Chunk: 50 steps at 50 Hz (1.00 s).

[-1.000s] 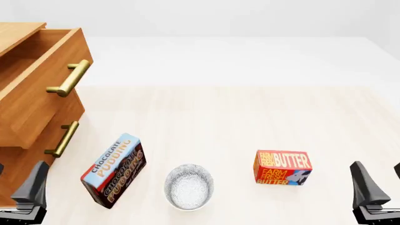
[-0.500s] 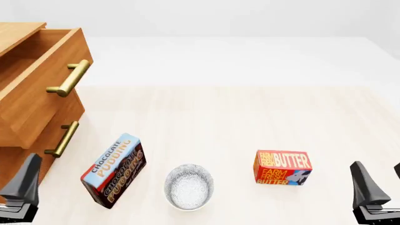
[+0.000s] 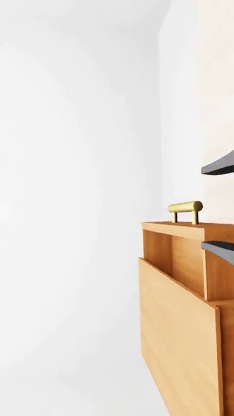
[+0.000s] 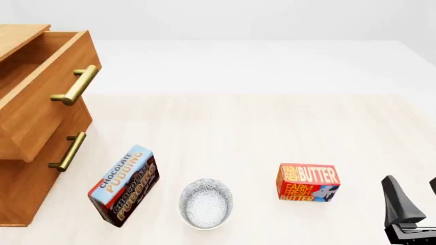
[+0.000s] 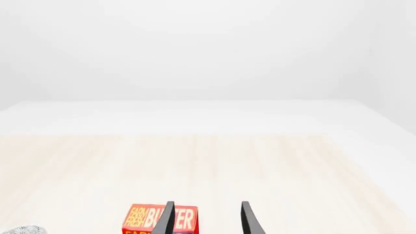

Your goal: Put the bowl in the top drawer of the cabinet.

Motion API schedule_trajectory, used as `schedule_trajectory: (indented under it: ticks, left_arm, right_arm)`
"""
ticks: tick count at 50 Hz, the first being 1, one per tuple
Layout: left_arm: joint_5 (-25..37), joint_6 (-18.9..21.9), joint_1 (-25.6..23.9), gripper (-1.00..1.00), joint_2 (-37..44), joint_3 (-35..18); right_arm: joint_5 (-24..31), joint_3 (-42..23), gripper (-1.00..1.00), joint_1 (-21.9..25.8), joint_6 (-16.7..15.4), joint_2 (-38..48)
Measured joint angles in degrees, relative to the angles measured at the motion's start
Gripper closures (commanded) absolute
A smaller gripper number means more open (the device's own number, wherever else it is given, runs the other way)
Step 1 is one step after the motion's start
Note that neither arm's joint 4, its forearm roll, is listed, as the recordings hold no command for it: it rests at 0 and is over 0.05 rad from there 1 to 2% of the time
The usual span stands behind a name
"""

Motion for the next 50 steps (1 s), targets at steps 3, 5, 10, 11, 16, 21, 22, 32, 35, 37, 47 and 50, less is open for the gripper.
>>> schedule_trajectory:
  ticks: [3, 5, 10, 11, 16, 21, 22, 32, 35, 37, 47, 50]
  left_arm:
    - [1.1, 0.5, -0.2, -1.00, 0.0, -2.1]
    - [2.0, 0.8, -0.3, -1.00, 0.0, -3.4]
    - [4.2, 1.8, -1.0, -1.00, 0.0, -6.4]
    - [4.6, 2.1, -1.2, -1.00, 0.0, -6.9]
    - [7.1, 3.4, -2.3, -1.00, 0.0, -9.2]
    - [9.4, 4.9, -3.6, -1.00, 0.0, -11.5]
    - [9.8, 5.2, -3.8, -1.00, 0.0, -11.9]
    - [12.9, 9.3, -6.7, -1.00, 0.4, -14.9]
    - [13.3, 10.0, -7.2, -1.00, 1.2, -15.9]
    - [13.4, 10.3, -7.5, -1.00, 1.9, -16.6]
    - [13.4, 10.8, -8.2, -1.00, 6.2, -19.8]
    - [13.4, 10.8, -8.3, -1.00, 7.4, -20.7]
  right_arm:
    - [0.0, 0.0, -1.00, 0.0, 0.0, 0.0]
    - [0.0, 0.0, -1.00, 0.0, 0.0, 0.0]
    - [0.0, 0.0, -1.00, 0.0, 0.0, 0.0]
    - [0.0, 0.0, -1.00, 0.0, 0.0, 0.0]
    - [0.0, 0.0, -1.00, 0.0, 0.0, 0.0]
    - [0.0, 0.0, -1.00, 0.0, 0.0, 0.0]
    - [0.0, 0.0, -1.00, 0.0, 0.0, 0.0]
    - [0.0, 0.0, -1.00, 0.0, 0.0, 0.0]
    - [0.0, 0.0, -1.00, 0.0, 0.0, 0.0]
    - [0.0, 0.0, -1.00, 0.0, 0.0, 0.0]
    - [0.0, 0.0, -1.00, 0.0, 0.0, 0.0]
    - [0.0, 0.0, -1.00, 0.0, 0.0, 0.0]
